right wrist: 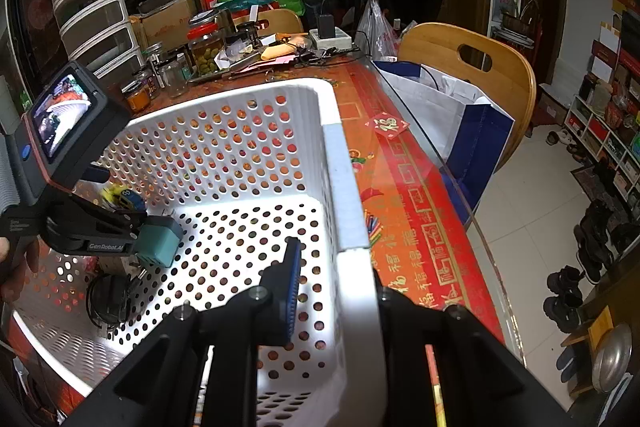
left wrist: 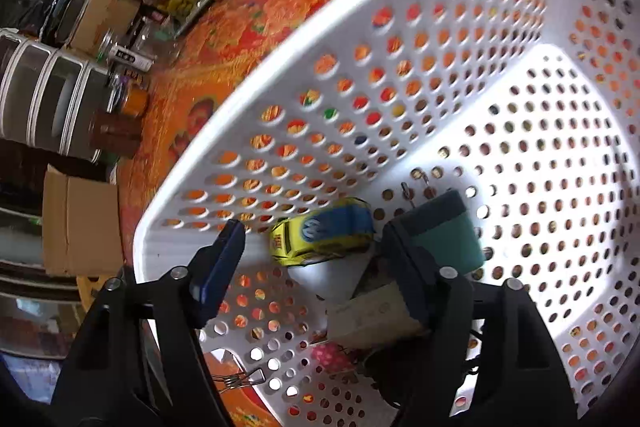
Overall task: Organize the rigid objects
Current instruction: 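Carry the yellow toy car into the basket and open the left gripper, then grasp the white plug adapter with the left gripper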
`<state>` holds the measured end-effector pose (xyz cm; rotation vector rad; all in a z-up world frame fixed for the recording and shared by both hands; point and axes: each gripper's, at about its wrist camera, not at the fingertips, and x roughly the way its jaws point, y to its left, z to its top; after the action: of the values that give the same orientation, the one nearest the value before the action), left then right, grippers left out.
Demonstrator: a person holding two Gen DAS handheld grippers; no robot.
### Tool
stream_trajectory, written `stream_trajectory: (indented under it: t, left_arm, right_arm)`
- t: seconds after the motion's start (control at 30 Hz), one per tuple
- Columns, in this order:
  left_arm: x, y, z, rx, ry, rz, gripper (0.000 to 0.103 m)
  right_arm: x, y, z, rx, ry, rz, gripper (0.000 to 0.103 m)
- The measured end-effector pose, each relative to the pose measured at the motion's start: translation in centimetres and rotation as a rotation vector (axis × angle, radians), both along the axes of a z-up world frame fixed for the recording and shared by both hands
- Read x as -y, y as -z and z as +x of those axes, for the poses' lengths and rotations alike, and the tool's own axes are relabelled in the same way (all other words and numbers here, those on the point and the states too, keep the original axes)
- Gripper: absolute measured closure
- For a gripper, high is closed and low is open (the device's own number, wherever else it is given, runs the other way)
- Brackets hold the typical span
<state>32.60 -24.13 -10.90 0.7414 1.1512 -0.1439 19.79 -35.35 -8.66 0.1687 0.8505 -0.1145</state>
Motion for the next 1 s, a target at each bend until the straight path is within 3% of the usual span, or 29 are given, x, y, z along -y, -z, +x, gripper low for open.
stream_trajectory:
  t: [0.07,0.17,0.27,0.3,0.4,0.5,0.6,0.77,0.87,1.0]
  left_arm:
    - [-0.3,-1.5,-0.9,0.057,0.012,-0.028,0.027]
    - [-2.9,-5.8,-3.4,0.152,0.015,-0.158,0.019]
    - [-8.7,-10.4,-7.3,0.267,-0.014,-0.307,0.004]
    - [-10.6,-11.3,-8.2,0.298,-0.033,-0.326,0.001]
    - [-18.1,-12.4,-10.6,0.366,-0.149,-0.409,0.0]
    - [-25.1,-10.2,-10.8,0.358,-0.292,-0.492,0.0]
    - [-28.7,-5.3,-8.7,0.254,-0.38,-0.466,0.0]
    - [-31.0,0.0,-5.9,0.115,-0.465,-0.581,0.001]
    - [-30.3,2.0,-4.6,0.089,-0.499,-0.562,0.006]
    - [-30.4,4.2,-3.4,0.045,-0.574,-0.601,0.017]
  right_arm:
    - [0.1,0.1,0.0,-0.002,-0.003,0.002,0.085]
    - [0.1,0.0,0.1,-0.006,-0.006,0.0,0.085]
    - [0.1,0.0,0.1,-0.009,-0.011,-0.005,0.085]
    - [0.1,0.0,0.1,-0.008,-0.011,-0.005,0.085]
    - [0.1,0.0,0.1,-0.005,-0.011,-0.004,0.085]
    - [0.1,0.1,0.1,-0.006,-0.01,-0.005,0.085]
    - [0.1,0.0,0.2,-0.007,-0.011,-0.008,0.085]
    - [0.2,0.0,0.2,-0.012,-0.001,-0.008,0.085]
    - [0.2,0.0,0.2,-0.015,0.006,-0.011,0.085]
    - [0.1,0.0,0.1,-0.023,0.008,-0.02,0.085]
